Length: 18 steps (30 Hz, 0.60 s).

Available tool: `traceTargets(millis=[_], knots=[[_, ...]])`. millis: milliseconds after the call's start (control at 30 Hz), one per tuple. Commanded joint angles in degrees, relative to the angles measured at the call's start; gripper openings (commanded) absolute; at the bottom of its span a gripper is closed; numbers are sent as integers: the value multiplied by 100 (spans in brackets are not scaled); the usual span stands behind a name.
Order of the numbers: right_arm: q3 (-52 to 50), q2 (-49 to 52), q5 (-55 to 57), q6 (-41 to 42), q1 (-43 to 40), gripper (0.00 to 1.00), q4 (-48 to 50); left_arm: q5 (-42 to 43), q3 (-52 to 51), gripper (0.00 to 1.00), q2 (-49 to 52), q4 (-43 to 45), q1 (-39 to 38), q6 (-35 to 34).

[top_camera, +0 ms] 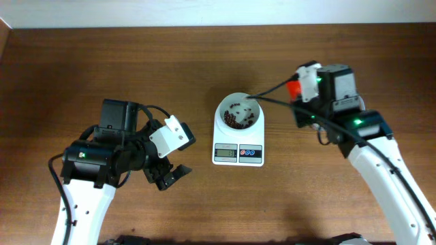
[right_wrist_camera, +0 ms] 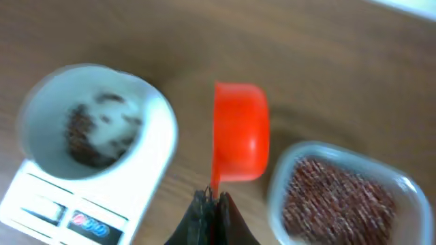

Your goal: Scoop and weigh 50g on scale

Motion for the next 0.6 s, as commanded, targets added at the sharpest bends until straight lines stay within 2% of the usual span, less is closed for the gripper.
traceTargets(millis=[0, 200, 367, 567], knots=[[105, -57, 365, 66, -417, 4, -317, 103, 120, 99, -48, -11, 28, 98], [55, 136, 804, 79, -940, 4, -684, 103, 120, 99, -48, -11, 28, 98], [33, 678, 955, 92, -1029, 4, -686, 103, 120, 99, -48, -11, 28, 96], [33, 1423, 1751, 708, -1029, 4, -678, 103, 120, 99, -48, -11, 28, 96]])
